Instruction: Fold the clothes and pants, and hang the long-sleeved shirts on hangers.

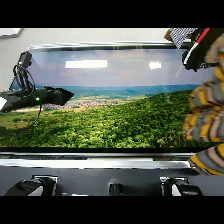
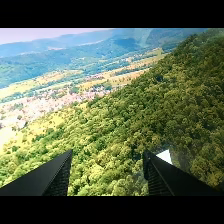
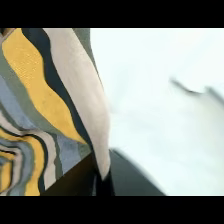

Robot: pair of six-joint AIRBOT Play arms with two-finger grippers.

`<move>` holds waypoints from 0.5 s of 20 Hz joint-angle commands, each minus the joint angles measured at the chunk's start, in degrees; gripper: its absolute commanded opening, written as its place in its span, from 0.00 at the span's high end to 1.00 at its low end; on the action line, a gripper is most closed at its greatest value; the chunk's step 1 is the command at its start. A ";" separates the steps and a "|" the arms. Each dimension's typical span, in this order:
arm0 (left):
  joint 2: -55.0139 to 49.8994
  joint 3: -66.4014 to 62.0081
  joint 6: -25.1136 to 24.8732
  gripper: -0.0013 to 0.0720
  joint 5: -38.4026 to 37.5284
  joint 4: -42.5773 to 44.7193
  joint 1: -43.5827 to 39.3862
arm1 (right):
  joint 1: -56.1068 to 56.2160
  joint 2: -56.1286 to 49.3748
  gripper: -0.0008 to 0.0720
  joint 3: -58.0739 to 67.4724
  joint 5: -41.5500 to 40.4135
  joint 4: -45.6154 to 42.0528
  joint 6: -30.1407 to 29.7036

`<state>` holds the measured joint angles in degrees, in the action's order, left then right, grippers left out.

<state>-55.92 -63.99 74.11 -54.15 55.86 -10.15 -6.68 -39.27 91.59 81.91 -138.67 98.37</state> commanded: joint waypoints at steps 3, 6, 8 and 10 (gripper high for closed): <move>-0.15 -0.02 0.04 0.29 0.02 0.02 0.07 | -1.31 -9.99 0.96 0.61 -6.73 -24.98 14.93; -0.17 -0.02 0.02 0.29 0.02 0.04 0.07 | -7.82 -13.03 0.96 2.14 -9.88 -24.50 19.89; -0.17 0.00 0.02 0.29 0.07 0.04 0.07 | -13.20 -13.99 0.96 2.38 -12.83 -22.53 21.51; -0.17 0.02 0.02 0.29 0.07 0.04 0.07 | -17.57 -14.60 0.96 2.38 -16.06 -21.35 22.53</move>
<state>-56.05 -63.99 74.15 -54.15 55.88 -10.13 -18.37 -52.25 93.60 70.85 -160.00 117.16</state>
